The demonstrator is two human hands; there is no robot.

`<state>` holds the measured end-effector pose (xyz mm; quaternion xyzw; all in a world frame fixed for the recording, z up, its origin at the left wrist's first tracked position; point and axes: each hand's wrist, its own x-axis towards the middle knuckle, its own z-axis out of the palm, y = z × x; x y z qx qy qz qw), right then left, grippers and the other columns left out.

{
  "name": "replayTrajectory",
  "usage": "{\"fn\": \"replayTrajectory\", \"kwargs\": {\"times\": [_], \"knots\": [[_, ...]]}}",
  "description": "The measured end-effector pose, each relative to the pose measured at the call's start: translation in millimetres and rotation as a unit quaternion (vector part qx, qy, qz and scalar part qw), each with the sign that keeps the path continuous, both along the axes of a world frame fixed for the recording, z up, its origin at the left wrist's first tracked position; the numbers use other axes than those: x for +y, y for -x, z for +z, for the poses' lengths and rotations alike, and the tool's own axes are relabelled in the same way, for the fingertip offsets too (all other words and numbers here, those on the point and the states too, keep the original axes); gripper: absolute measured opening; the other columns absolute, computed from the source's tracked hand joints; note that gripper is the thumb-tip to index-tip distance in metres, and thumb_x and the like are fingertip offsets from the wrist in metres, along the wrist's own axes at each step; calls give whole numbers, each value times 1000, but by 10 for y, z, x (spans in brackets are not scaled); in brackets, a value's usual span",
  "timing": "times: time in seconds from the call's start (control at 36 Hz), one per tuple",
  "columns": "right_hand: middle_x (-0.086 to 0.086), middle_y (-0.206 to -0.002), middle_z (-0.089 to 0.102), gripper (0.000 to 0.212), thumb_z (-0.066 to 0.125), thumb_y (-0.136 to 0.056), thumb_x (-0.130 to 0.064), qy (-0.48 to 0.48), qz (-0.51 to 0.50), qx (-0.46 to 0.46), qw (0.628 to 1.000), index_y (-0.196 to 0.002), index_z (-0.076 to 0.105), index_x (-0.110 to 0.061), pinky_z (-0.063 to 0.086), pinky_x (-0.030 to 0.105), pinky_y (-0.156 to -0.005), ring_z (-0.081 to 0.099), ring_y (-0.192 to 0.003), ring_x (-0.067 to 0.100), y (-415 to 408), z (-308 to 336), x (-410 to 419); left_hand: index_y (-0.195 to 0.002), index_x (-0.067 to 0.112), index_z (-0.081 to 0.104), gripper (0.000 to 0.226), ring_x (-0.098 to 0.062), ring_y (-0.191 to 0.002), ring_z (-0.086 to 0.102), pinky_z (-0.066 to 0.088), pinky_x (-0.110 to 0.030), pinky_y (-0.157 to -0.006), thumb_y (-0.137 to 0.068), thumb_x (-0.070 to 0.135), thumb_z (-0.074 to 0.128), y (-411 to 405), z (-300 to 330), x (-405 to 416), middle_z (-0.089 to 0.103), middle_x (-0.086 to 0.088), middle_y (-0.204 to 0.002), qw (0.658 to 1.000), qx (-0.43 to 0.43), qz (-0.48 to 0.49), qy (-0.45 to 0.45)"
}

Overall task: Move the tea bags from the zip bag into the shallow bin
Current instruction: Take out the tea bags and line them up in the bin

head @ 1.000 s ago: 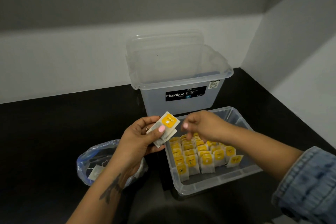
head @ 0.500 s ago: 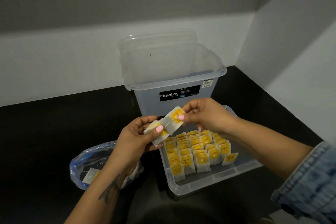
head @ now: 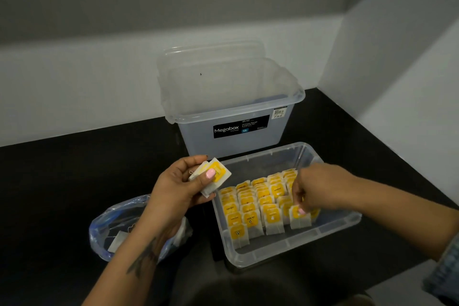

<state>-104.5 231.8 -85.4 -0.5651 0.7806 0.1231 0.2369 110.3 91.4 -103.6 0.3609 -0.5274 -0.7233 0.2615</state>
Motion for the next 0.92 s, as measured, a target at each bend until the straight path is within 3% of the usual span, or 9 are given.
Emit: {"fn": "replayTrajectory", "kwargs": {"times": [0.14,0.31,0.72,0.83,0.92], "knots": [[-10,-96,63,14,65,-86,-31,10,24,30,999,-99,69,-28,47,21,-78,56,-90,6,-25,-206,47,-102,17,63,25,-13,-77,71,57,-22,-56,-80,5,62,12,19,22,70,-6,-100,1000,-2,-3,1],[-12,-88,60,3,65,-86,-27,40,28,39,998,-88,67,-29,45,19,-72,56,-87,6,-10,-299,13,-103,17,62,26,-11,-75,71,56,-22,-55,-80,4,61,-8,32,49,70,-4,-98,1000,-6,-5,2],[-5,-97,62,8,66,-84,-25,38,8,56,998,-91,61,-28,50,25,-83,56,-92,10,-21,-356,-50,-102,17,63,25,-14,-78,72,58,-24,-57,-78,11,63,13,28,72,72,-3,-97,1000,-12,-18,-9],[-9,-93,62,7,68,-84,-26,71,-35,8,997,-89,63,-28,48,19,-78,57,-87,5,-9,-224,-78,-104,16,63,33,-15,-80,72,58,-24,-57,-71,16,64,48,18,89,73,-3,-94,1000,-6,-28,-13],[-9,-80,64,7,68,-86,-28,148,-113,-141,972,-81,63,-28,50,20,-76,61,-77,2,-38,-75,-152,-104,16,63,38,-15,-80,72,58,-23,-58,-66,19,64,77,16,97,74,-2,-93,999,-2,-37,-11]]}}
